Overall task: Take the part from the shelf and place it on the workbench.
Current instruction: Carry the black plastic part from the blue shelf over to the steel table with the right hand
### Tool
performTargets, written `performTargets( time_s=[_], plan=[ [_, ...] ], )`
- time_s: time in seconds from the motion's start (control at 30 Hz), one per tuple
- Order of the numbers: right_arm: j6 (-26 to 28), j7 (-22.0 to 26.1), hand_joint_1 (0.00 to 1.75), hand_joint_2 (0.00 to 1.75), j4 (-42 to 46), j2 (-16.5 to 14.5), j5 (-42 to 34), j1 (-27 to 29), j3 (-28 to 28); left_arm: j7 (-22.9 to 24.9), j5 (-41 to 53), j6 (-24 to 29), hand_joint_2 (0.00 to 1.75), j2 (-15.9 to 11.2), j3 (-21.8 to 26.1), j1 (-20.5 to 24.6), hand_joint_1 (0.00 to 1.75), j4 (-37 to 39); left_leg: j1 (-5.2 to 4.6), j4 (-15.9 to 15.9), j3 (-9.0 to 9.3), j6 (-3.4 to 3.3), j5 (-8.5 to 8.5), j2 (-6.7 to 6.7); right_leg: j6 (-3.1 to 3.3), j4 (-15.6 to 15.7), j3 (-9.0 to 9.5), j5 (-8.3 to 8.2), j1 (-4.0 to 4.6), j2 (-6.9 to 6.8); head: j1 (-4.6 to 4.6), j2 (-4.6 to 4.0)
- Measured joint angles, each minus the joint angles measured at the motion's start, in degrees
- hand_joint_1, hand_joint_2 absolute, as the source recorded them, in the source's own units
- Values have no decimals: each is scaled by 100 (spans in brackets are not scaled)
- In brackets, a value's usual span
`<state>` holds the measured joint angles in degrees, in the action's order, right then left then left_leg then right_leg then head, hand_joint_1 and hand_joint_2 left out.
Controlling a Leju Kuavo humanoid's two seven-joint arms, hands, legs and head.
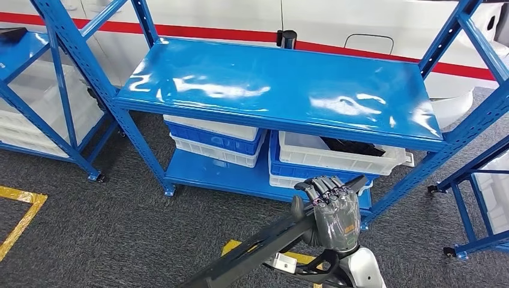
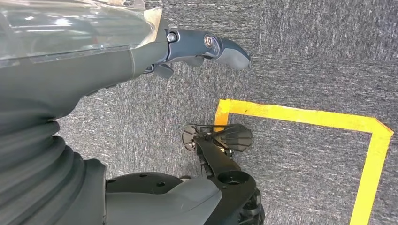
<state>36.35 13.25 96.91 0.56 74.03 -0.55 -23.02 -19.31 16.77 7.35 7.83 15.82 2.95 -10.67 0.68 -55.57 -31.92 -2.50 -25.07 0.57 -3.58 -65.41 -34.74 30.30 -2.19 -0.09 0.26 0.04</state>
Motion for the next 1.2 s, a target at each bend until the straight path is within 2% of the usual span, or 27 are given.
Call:
performTargets(
  time_s=[0.03,0.07,0.1,0.13,0.2,0.23,0.3,0.37,0.4,0.43,0.53,0.77,0.83,0.9,0.93,0.97,1.0,1.03,1.07,1.1,1.17,1.2],
  plan=[
    [0,0,175,0,-4,1,-1,-2,-1,4,-1,-2,175,-6,2,2,0,0,1,-50,-30,47,-14,-7,-44,370,204,-98,-10,9,5,0],
    [0,0,175,0,-6,1,-4,-4,-1,7,-2,-2,175,-10,4,4,0,0,1,-107,-61,93,-31,-14,-48,648,352,-165,-12,27,9,0],
    [0,-1,175,0,-10,1,-8,-3,-2,7,-2,-1,175,-16,7,5,0,0,-8,-150,-93,139,-38,-22,-16,768,405,-184,-3,45,3,0],
    [0,-1,175,0,-14,0,-10,-1,-5,7,-3,1,175,-22,8,4,0,0,-15,-171,-119,173,-31,-31,39,746,388,-181,16,66,-8,0],
    [0,-2,175,0,-17,-1,-14,0,-12,5,-7,1,175,-20,10,-3,0,0,19,-192,-153,217,-19,-41,136,721,357,-217,13,72,-30,0],
    [0,-1,175,0,-17,-2,-13,-1,-15,5,-8,1,175,-19,12,-5,0,0,39,-260,-188,235,-82,-43,174,718,346,-237,11,71,-31,0],
    [0,0,175,0,-17,-3,-13,-4,-17,5,-8,1,175,-16,15,-4,0,0,62,-744,-394,271,-435,-46,254,724,306,-282,23,64,-39,0],
    [0,0,175,0,-18,-2,-13,-4,-17,5,-7,-2,175,-16,18,-5,0,0,59,-1540,-724,288,-860,-48,320,722,242,-321,65,58,-49,0],
    [0,0,175,0,-19,-2,-13,-3,-17,5,-7,-4,175,-17,19,-8,0,0,57,-1812,-828,282,-958,-48,348,721,211,-341,87,56,-50,0],
    [0,0,175,0,-19,-1,-13,-3,-17,5,-5,-7,175,-17,20,-10,0,0,53,-1868,-822,260,-943,-48,371,721,187,-358,108,56,-50,0],
    [0,0,175,0,-20,-1,-13,-3,-17,3,-1,-11,175,-16,20,-10,0,0,42,-1452,-539,191,-693,-49,397,720,162,-383,143,58,-52,0],
    [0,0,175,0,-18,-1,-13,-3,-17,3,-1,-12,175,-16,20,-9,0,0,39,-1282,-435,173,-621,-50,396,720,162,-384,147,59,-50,0],
    [0,0,175,0,-18,-4,-13,-5,-17,3,3,-14,175,-21,19,4,0,0,1,-711,-97,92,-496,-61,384,717,158,-402,173,60,-42,0],
    [0,1,175,0,-15,-8,-14,-15,-18,-5,9,-17,175,-20,18,10,0,0,-46,-199,162,11,-357,-57,321,718,132,-447,200,54,-39,0],
    [0,2,175,0,-13,-4,-15,-25,-19,-10,11,-20,175,-14,18,9,0,0,-49,-147,135,-8,-283,-34,304,510,19,-327,203,45,-29,0],
    [0,3,175,0,-11,4,-18,-28,-19,-14,11,-27,175,-9,19,3,0,0,-53,-104,81,-29,-197,-13,275,88,-159,-123,187,36,-20,0],
    [0,4,175,0,-9,16,-22,-28,-20,-16,11,-38,175,-1,19,-1,0,0,-48,-72,22,-41,-110,6,209,28,-100,-31,169,26,-8,0],
    [1,4,175,0,-9,28,-28,-28,-20,-16,11,-48,175,4,20,-1,0,0,-52,-86,-43,-33,-58,21,174,58,3,77,132,13,3,0],
    [1,5,175,0,-9,37,-36,-21,-20,-16,9,-56,175,8,22,-2,0,0,-67,-121,-99,-6,-34,25,131,298,203,32,121,12,2,0],
    [2,6,175,0,-6,42,-47,-22,-20,-16,5,-58,175,10,25,1,0,0,-79,-152,-136,27,-19,24,108,748,466,-100,117,11,0,0],
    [3,11,175,0,-1,45,-67,-17,-19,-16,-2,-55,175,10,32,3,0,0,-98,-178,-175,86,7,22,173,818,484,-140,145,22,-6,0],
    [3,15,175,0,2,47,-74,-17,-18,-16,-5,-52,175,9,34,0,0,0,-94,-184,-187,110,19,18,206,812,475,-160,122,24,-8,0]
  ],
)
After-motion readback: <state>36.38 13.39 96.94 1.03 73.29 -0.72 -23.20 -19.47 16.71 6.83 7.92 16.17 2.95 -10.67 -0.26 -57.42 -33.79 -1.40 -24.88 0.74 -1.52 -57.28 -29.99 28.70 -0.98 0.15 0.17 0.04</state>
